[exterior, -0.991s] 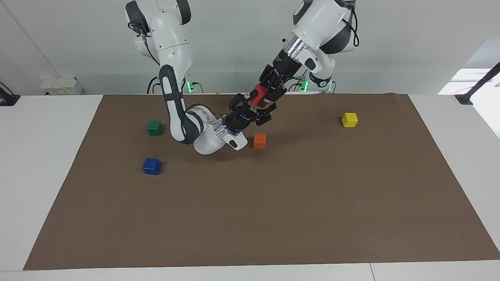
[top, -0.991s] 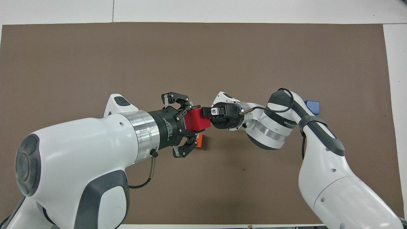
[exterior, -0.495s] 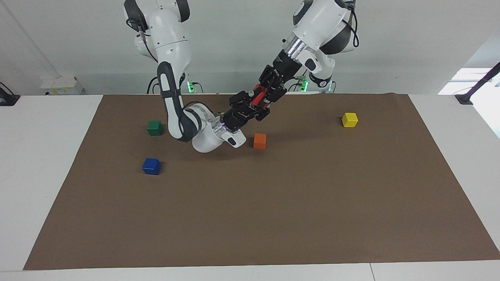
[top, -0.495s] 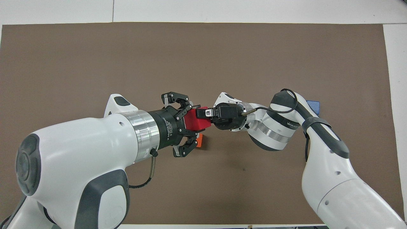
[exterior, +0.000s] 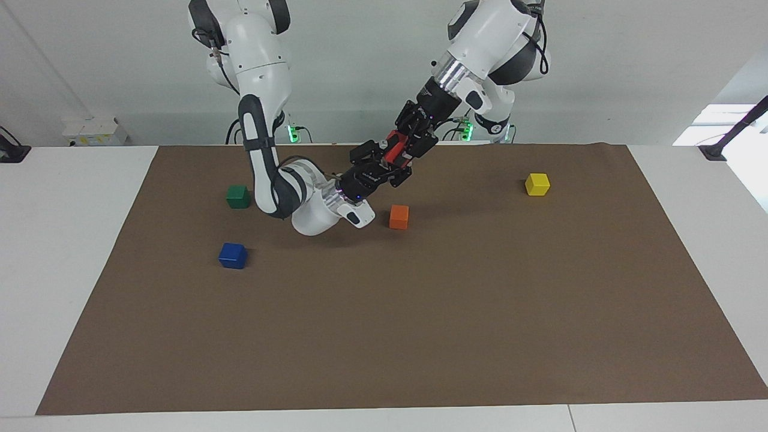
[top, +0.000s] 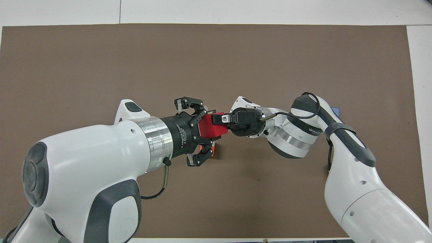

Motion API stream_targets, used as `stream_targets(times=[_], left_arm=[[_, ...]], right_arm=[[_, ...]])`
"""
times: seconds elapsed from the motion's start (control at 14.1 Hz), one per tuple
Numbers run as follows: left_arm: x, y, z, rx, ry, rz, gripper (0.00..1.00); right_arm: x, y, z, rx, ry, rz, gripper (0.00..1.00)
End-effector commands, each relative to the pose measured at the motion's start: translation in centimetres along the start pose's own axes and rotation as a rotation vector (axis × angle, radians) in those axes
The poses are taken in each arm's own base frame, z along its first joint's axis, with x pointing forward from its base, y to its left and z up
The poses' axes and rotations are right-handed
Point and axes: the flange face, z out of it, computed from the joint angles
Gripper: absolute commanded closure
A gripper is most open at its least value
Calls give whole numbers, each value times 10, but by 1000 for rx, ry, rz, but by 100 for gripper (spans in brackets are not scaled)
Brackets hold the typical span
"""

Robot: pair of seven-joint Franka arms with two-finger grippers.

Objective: Transfer red block to right arm and stack on blue block
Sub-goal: 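Close the right gripper on the red cube held by the left gripper, then open the left gripper and withdraw while the right gripper carries the cube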

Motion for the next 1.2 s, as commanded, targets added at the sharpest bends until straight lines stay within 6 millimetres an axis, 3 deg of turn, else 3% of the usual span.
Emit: stream_targets(times=[0.0,0.21,0.35,0.5,0.64,0.99,1.13], left_arm=[[10,8,-30,46,13,-29,0],[48,42,-73,59,21,-73,0],[101,72,-109,45,18,-58,0],[147,93,-140,-8,35,-55,0],[180,104,-159,-39,108,-10,0],[274,121,-205,-38,289,270,0],[310,132,-205,-1,322,342,0]], right_arm=[[0,-13,-5,-17,0,13,100],[4,-22,-5,-50,8,8,100],[12,-40,-16,-195,11,-13,100],[16,-61,-12,-298,21,-15,100],[18,-78,-18,-422,13,-37,100],[8,-177,-45,-894,-69,-2,100],[3,-200,-56,-1030,-99,26,100]])
